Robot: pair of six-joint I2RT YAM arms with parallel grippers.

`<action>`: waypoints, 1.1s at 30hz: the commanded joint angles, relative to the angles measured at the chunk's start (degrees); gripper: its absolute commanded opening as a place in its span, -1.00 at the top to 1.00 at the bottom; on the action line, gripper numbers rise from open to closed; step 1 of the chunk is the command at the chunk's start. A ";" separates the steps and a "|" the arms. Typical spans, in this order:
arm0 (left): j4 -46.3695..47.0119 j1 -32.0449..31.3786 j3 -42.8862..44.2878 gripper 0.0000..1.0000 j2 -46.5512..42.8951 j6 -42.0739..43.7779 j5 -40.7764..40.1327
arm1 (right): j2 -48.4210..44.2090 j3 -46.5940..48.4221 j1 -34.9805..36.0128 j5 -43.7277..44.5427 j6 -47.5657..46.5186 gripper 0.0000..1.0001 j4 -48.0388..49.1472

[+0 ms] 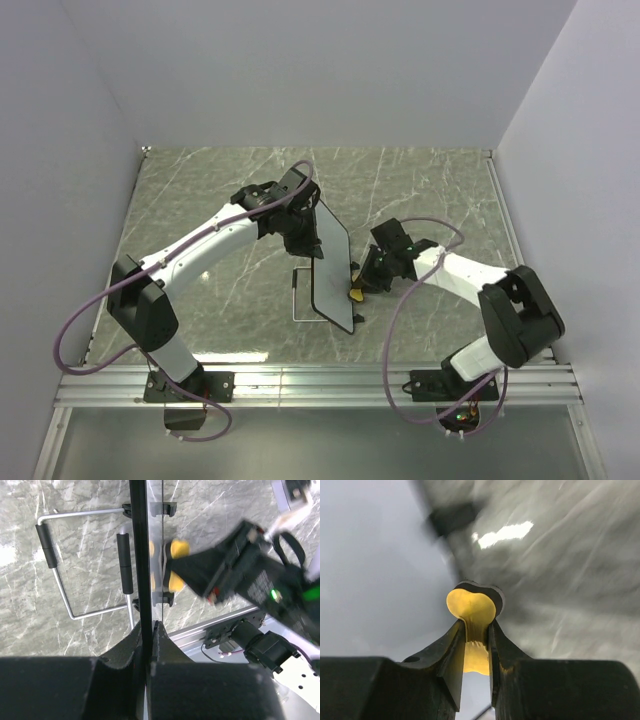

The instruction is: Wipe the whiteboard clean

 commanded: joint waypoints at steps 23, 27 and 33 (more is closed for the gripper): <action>2.20 -1.66 -8.52 0.99 6.37 6.25 -4.13 | -21.60 -2.82 7.57 -2.10 9.87 1.00 7.67; 1.76 -1.58 -7.12 0.99 6.81 6.17 -4.04 | -19.22 -3.70 8.80 -0.96 8.20 1.00 10.39; 0.53 -1.58 -3.95 0.99 7.96 6.61 -4.13 | -16.85 -8.18 8.89 0.98 7.32 1.00 13.31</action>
